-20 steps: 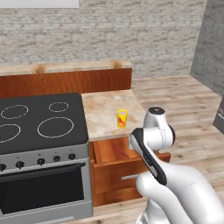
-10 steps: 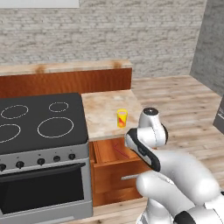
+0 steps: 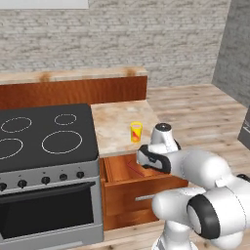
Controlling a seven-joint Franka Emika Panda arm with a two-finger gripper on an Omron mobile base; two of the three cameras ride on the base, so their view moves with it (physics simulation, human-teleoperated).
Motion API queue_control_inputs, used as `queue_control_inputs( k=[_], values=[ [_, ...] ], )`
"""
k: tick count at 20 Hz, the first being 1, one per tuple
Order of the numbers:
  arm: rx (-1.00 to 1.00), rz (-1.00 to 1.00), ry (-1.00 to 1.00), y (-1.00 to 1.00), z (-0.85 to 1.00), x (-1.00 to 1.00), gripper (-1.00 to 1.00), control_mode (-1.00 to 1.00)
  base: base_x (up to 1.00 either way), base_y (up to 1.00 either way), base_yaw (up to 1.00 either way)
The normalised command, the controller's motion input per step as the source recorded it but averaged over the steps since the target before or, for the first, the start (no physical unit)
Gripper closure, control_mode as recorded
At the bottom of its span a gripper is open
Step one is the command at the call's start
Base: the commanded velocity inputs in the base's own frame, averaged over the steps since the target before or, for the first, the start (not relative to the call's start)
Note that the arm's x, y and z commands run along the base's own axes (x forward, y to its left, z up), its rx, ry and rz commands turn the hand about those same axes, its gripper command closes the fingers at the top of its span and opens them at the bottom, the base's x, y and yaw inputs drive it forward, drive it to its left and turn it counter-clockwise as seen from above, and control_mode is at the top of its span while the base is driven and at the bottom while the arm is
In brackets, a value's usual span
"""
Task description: Pick up the straw from the left drawer and put it inside the smoothie cup.
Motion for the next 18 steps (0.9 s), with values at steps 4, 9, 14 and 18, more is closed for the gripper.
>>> queue_control_inputs(
  k=[4,9,14,18],
  values=[
    [0.00,0.04,0.00,-0.03,-0.30,0.12,-1.00,-1.00,0.00,0.00,0.00],
    [0.00,0.04,0.02,-0.03,-0.24,0.12,-1.00,-1.00,0.00,0.00,0.00],
    [0.00,0.05,0.04,-0.01,-0.22,0.20,-1.00,-1.00,0.00,0.00,0.00],
    [0.00,0.05,0.05,0.00,-0.25,0.22,-1.00,-1.00,0.00,0.00,0.00]
  ],
)
